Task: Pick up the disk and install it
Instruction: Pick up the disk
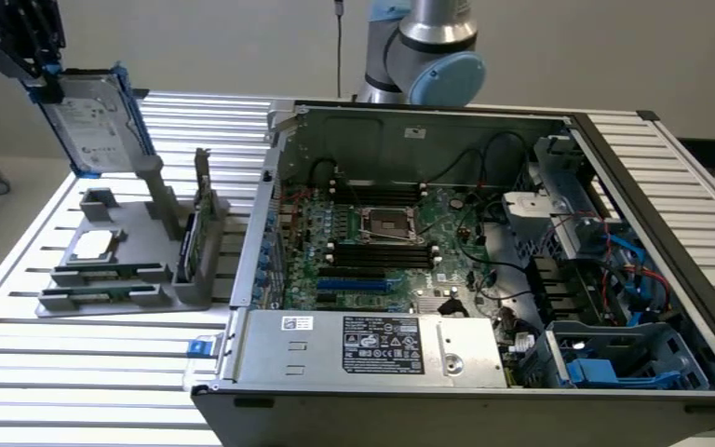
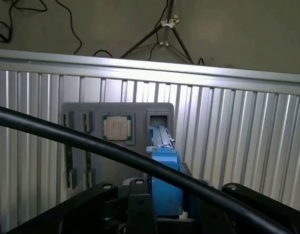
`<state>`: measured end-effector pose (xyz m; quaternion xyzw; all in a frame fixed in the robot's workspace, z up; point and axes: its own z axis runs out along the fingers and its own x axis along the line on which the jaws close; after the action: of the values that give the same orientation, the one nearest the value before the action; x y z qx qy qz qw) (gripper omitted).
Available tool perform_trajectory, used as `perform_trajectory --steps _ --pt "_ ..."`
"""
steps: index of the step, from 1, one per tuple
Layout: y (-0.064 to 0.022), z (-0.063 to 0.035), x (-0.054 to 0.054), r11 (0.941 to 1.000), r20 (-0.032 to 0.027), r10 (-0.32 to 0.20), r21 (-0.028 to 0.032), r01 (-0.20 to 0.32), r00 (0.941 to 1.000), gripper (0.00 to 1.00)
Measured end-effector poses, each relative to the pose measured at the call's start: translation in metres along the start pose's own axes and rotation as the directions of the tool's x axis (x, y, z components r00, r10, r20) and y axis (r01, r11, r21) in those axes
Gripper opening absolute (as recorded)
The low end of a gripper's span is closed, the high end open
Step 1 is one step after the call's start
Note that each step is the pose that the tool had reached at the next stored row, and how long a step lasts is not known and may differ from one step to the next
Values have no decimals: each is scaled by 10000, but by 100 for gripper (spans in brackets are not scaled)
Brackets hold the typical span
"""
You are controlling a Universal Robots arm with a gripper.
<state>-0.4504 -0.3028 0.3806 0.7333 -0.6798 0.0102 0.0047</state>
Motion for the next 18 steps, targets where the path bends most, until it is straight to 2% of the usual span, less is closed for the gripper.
perform_trajectory --steps 4,13,18 --pt "-109 -183 12 10000 1 0 -12 0 10000 33" --pt "-511 -585 85 9999 8 -3 -102 3 10000 33" --pt "-739 -793 157 9998 15 -4 -188 4 10000 33"
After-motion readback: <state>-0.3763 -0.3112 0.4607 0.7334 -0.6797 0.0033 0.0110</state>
